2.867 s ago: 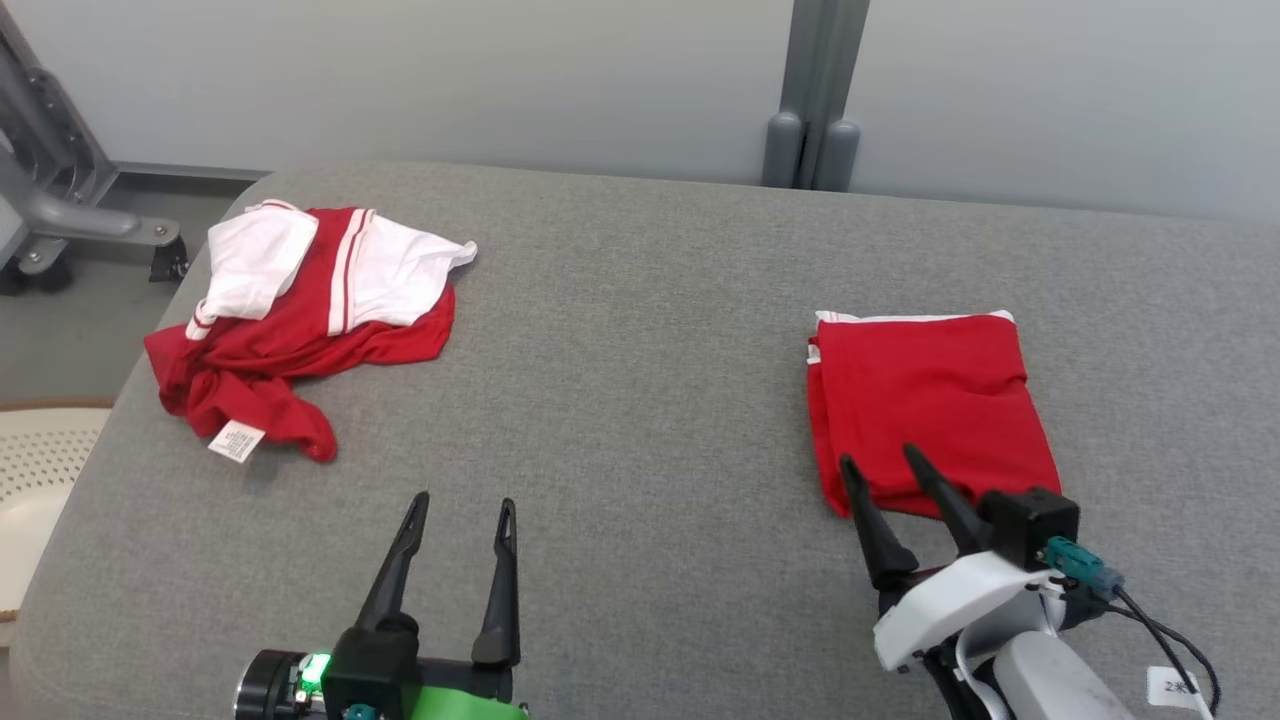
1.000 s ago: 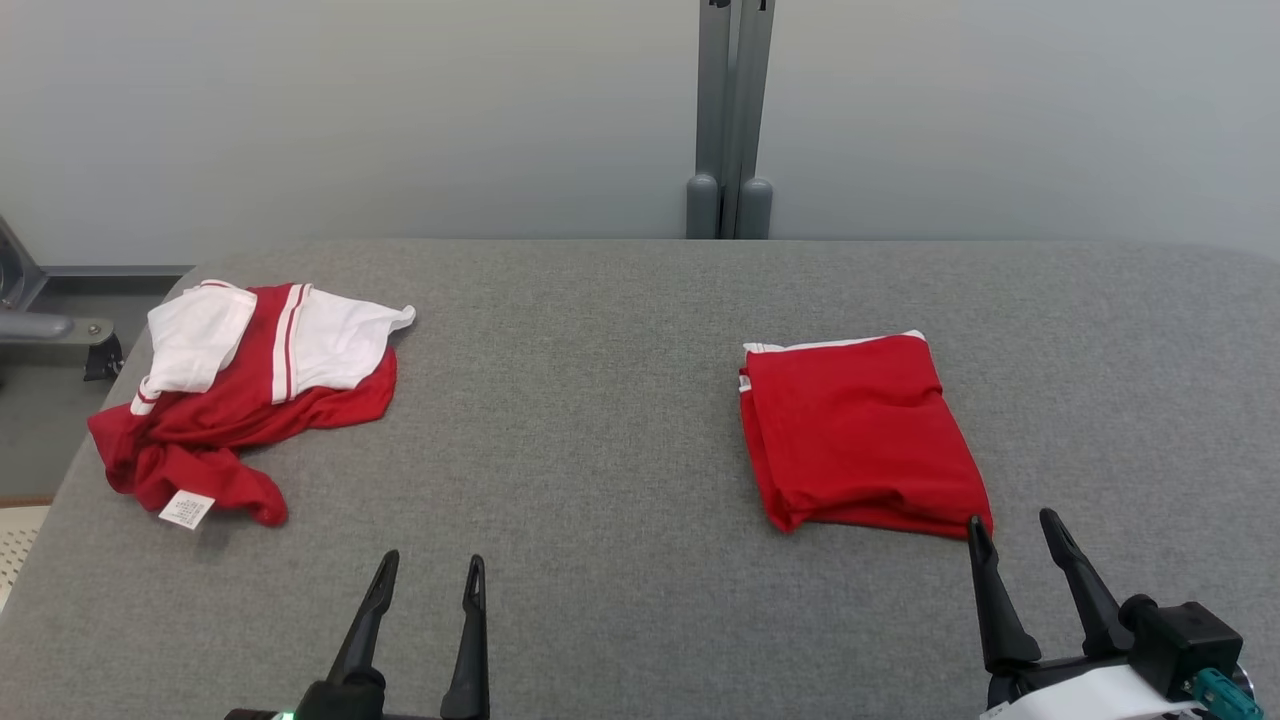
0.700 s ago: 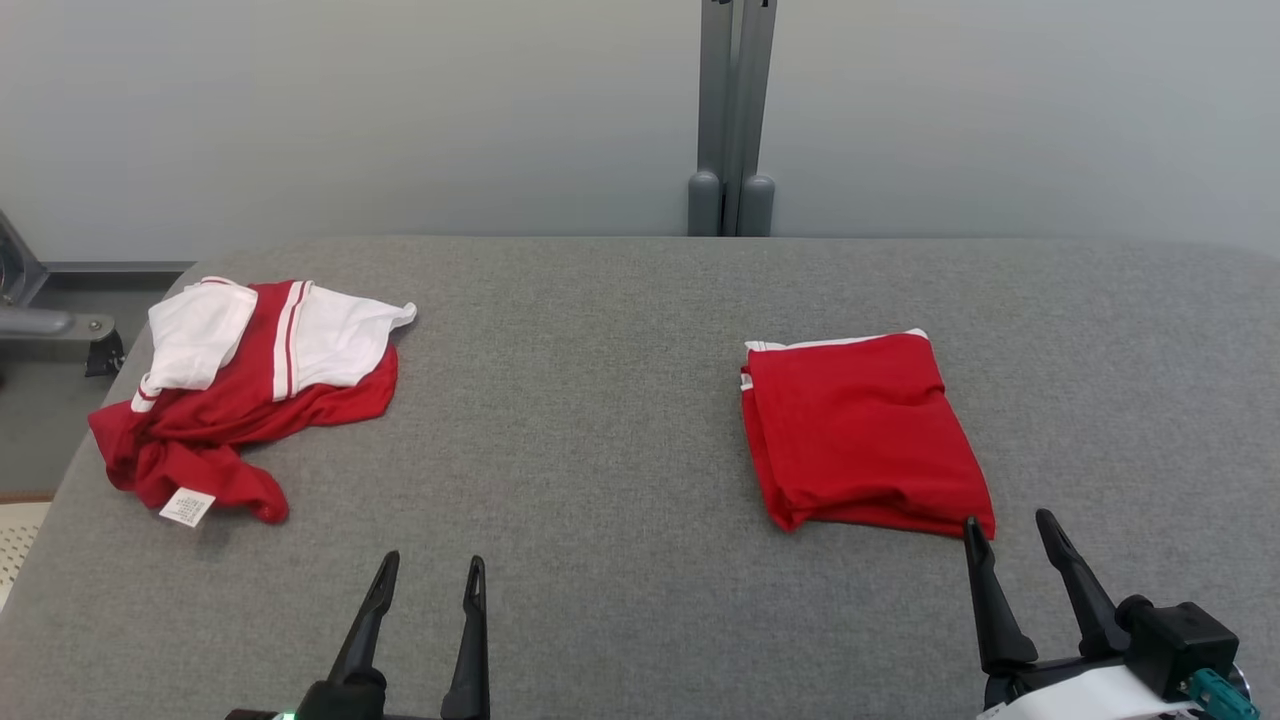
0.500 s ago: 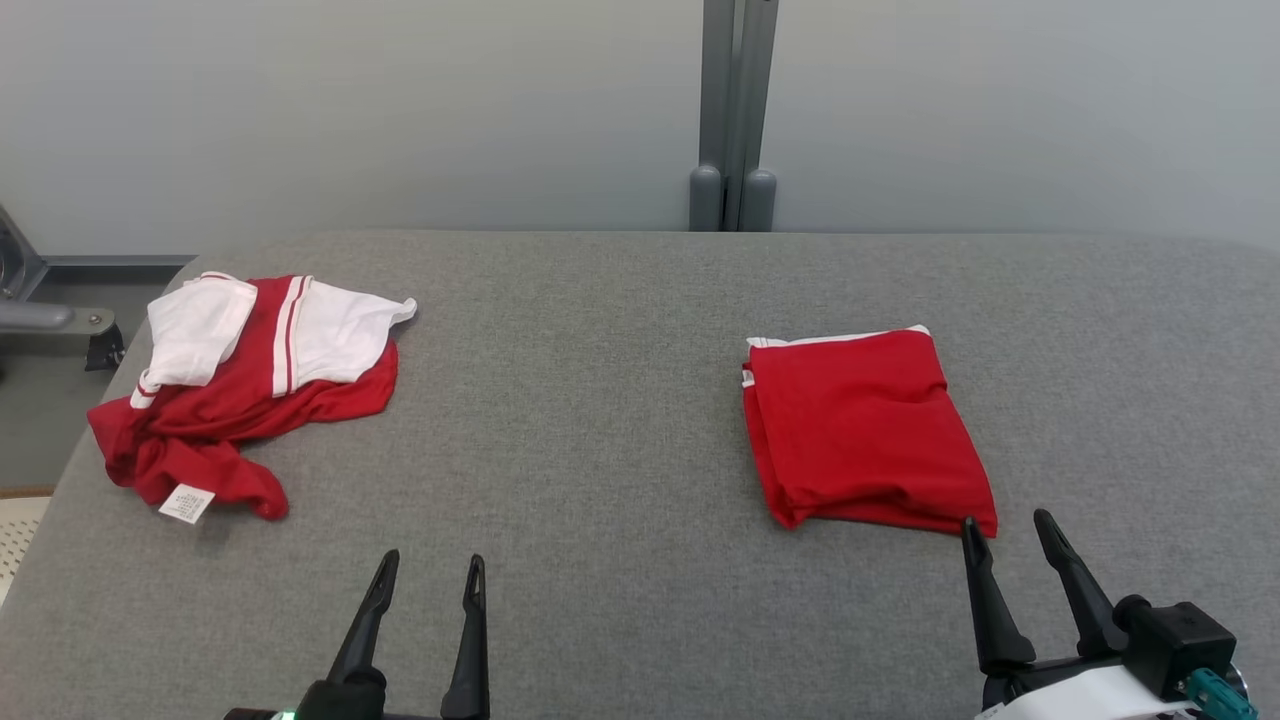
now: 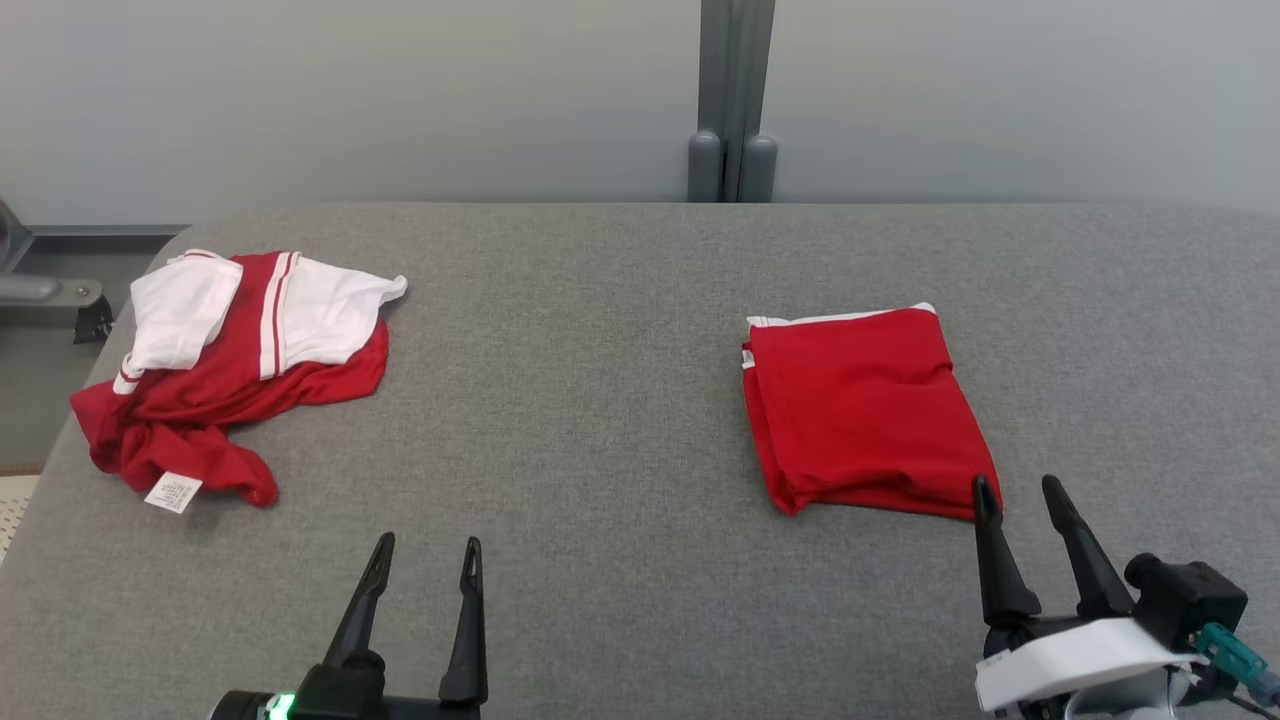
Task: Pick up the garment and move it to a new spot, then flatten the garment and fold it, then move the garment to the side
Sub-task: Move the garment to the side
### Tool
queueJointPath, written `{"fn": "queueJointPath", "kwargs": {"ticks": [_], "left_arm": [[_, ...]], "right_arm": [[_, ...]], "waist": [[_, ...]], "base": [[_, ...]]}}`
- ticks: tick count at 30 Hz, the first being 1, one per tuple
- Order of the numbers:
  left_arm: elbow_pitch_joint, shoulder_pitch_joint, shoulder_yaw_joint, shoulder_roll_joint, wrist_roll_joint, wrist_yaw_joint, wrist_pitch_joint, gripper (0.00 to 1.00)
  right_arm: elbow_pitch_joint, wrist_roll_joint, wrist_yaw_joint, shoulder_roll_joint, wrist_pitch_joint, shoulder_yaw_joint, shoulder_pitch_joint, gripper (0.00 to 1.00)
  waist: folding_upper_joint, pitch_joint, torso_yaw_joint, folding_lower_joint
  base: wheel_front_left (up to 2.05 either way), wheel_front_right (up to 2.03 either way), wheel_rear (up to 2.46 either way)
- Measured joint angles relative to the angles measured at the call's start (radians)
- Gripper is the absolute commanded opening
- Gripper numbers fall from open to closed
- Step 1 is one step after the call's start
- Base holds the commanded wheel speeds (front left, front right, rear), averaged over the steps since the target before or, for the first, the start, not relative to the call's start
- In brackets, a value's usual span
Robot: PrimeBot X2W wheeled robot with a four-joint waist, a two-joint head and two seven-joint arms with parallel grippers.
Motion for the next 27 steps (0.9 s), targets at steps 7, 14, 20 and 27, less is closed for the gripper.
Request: {"fn": "queueJointPath", "kwargs": {"ticks": [7,14,20,27], "left_arm": [[-0.01,-0.062,-0.019,0.0,0.007,-0.012,0.0,1.0],[-0.021,-0.128,-0.03,0.0,0.007,-0.023,0.0,1.0],[-0.028,-0.177,-0.051,0.0,0.004,-0.035,0.0,1.0],[-0.03,-0.207,-0.054,0.0,-0.002,-0.036,0.0,1.0]], "right_arm": [[0.172,0.119,0.0,-0.088,0.0,0.061,-0.189,1.0],[0.358,0.286,0.0,-0.227,0.179,0.135,-0.431,1.0],[0.455,0.346,0.0,-0.339,0.359,0.173,-0.574,1.0],[0.479,0.405,0.0,-0.363,0.433,0.244,-0.618,0.16]], "waist": [[0.0,0.067,0.004,0.0],[0.0,0.151,0.013,0.0],[0.0,0.234,0.029,0.0],[0.0,0.315,0.048,0.0]], "base": [[0.0,0.0,0.0],[0.0,0.0,0.0],[0.0,0.0,0.0],[0.0,0.0,0.0]]}}
